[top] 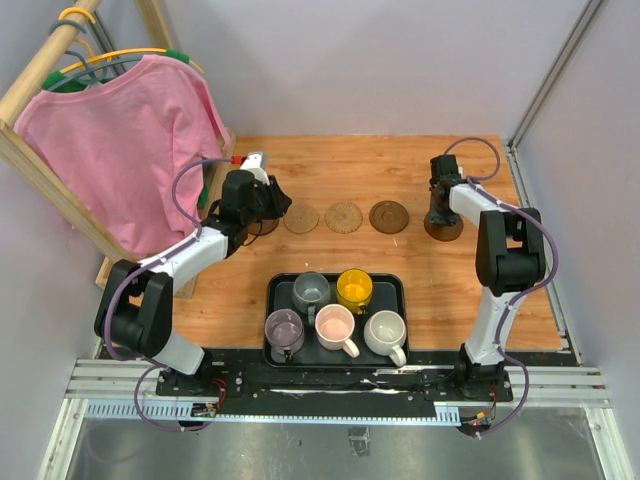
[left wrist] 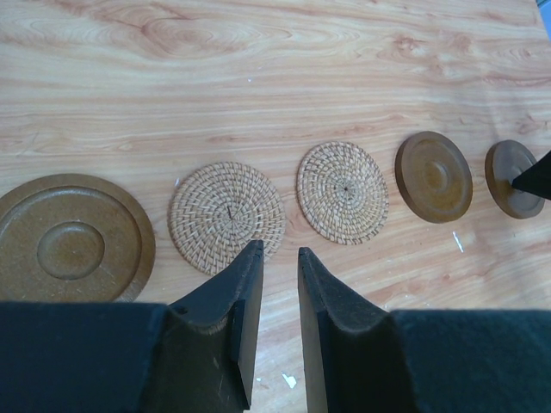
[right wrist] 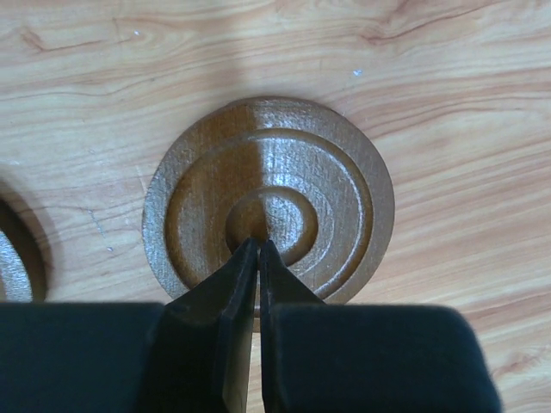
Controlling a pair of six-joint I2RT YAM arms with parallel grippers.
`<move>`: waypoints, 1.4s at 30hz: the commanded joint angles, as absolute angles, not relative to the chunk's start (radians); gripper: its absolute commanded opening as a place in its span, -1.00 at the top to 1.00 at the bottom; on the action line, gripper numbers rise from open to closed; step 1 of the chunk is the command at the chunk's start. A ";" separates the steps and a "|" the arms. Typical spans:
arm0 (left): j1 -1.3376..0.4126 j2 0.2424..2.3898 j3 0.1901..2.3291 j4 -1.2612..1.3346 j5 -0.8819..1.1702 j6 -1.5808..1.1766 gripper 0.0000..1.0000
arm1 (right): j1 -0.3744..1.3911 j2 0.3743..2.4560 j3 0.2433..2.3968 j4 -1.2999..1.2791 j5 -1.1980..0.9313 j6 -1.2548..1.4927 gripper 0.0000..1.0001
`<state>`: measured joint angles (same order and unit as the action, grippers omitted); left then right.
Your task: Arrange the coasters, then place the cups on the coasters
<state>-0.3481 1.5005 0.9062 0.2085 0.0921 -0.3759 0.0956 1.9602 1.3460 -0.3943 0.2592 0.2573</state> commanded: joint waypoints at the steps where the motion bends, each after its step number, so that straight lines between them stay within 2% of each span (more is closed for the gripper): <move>1: -0.343 1.504 0.895 0.239 0.100 -0.384 0.44 | 0.075 1.976 1.384 -0.416 0.212 0.257 0.88; 31: -0.343 1.508 0.896 0.233 0.095 -0.385 0.45 | 0.075 2.094 1.535 -0.457 0.198 0.232 0.87; 42: -0.343 1.503 0.903 0.234 0.095 -0.389 0.44 | 0.077 1.961 1.477 -0.459 0.173 0.235 0.85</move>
